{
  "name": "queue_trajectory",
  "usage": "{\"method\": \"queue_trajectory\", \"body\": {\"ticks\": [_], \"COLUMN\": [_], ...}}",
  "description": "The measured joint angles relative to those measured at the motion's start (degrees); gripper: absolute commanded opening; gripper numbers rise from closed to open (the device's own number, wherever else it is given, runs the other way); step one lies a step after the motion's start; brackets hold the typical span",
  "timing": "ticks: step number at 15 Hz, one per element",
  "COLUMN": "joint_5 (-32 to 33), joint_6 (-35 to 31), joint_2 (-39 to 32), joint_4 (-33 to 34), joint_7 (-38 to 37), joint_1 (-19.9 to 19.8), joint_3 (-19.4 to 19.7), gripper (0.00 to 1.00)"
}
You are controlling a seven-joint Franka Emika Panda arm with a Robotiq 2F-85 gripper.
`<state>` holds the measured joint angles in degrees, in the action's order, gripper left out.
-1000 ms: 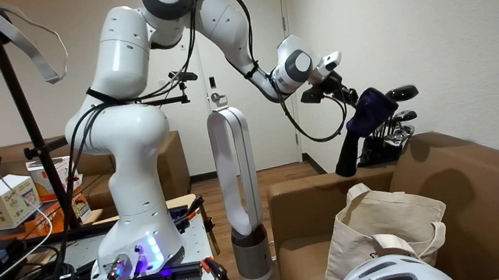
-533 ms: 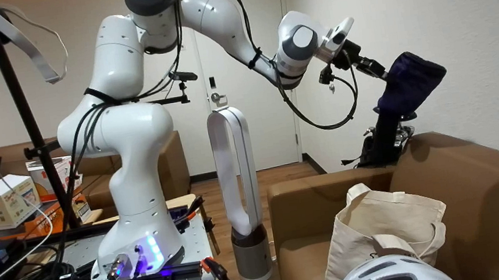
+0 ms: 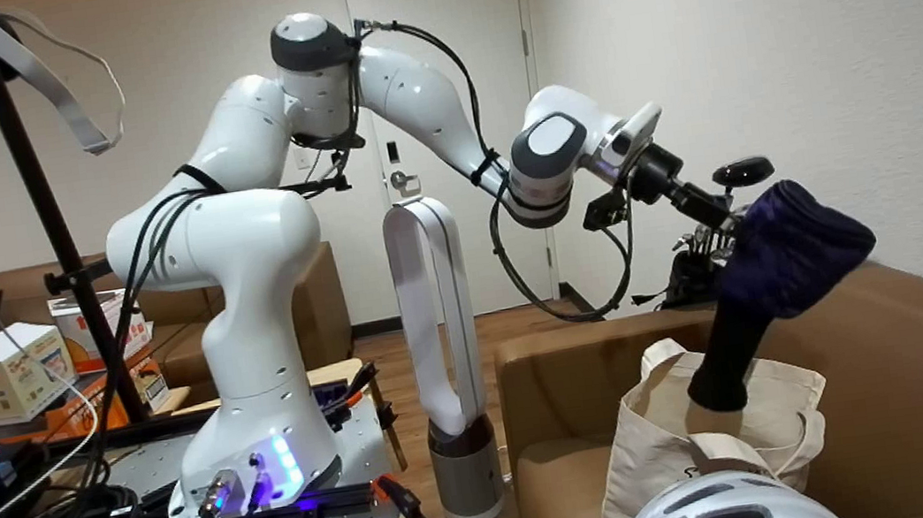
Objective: Put the sock in the bag
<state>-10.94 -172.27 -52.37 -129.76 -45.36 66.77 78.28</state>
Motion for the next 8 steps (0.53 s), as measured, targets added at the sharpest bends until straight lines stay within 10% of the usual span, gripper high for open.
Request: {"method": "queue_trajectory", "body": {"ticks": [8], "joint_5": [-2.53], "joint_6": [0.32], "joint_2": [-8.34], "joint_4": [3.0], "joint_7": [-3.88], "joint_1": [-6.32], "joint_3": [-13.37], "gripper": [0.03]}}
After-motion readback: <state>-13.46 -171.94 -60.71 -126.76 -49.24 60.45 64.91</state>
